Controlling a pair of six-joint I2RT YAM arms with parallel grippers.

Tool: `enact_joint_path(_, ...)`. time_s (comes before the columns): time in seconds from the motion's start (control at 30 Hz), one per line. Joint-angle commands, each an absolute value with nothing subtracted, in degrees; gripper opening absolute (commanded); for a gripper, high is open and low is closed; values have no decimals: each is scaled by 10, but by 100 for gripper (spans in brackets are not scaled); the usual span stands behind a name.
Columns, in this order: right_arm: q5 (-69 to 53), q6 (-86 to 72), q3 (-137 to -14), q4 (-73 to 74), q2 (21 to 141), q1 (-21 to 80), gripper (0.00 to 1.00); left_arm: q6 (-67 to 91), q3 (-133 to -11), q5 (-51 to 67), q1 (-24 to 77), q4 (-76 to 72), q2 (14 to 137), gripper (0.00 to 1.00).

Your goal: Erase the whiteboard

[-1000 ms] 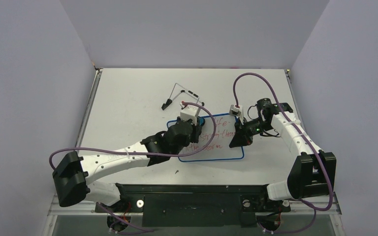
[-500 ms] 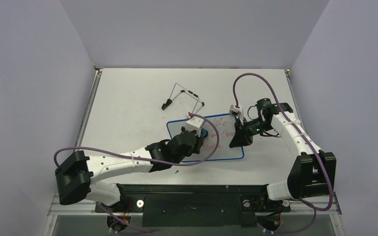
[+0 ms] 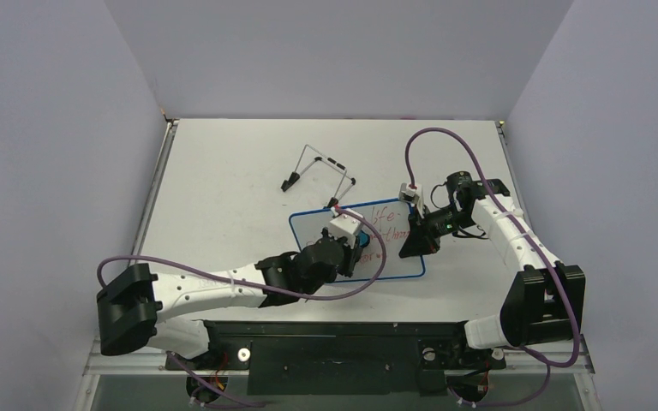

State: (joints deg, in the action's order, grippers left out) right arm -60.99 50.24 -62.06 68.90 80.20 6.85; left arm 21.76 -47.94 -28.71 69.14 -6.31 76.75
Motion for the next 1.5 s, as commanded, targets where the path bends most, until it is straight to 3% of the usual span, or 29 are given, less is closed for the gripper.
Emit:
enact_joint_path(0.0,-630,520,-642,692,798,74,0,198,-497,-298,696,-99,776,0)
enact_joint_path(0.47,-608,484,-630,649,774,74,0,283,-336,-223,601,-173,590,0)
enact_joint_path(0.7,-569,361,-598,532,738,74,0,299,-314,-211,593,-178,559,0)
enact_joint_path(0.93,-507,239,-546,395,683,75,0,317,-360,-204,592,-187,632,0)
enact_joint_path(1.2,-526,269,-550,422,691,79,0,293,-452,-269,636,-176,753,0)
enact_joint_path(1.47,-530,300,-559,449,706,102,0,235,-470,-315,657,-201,789,0)
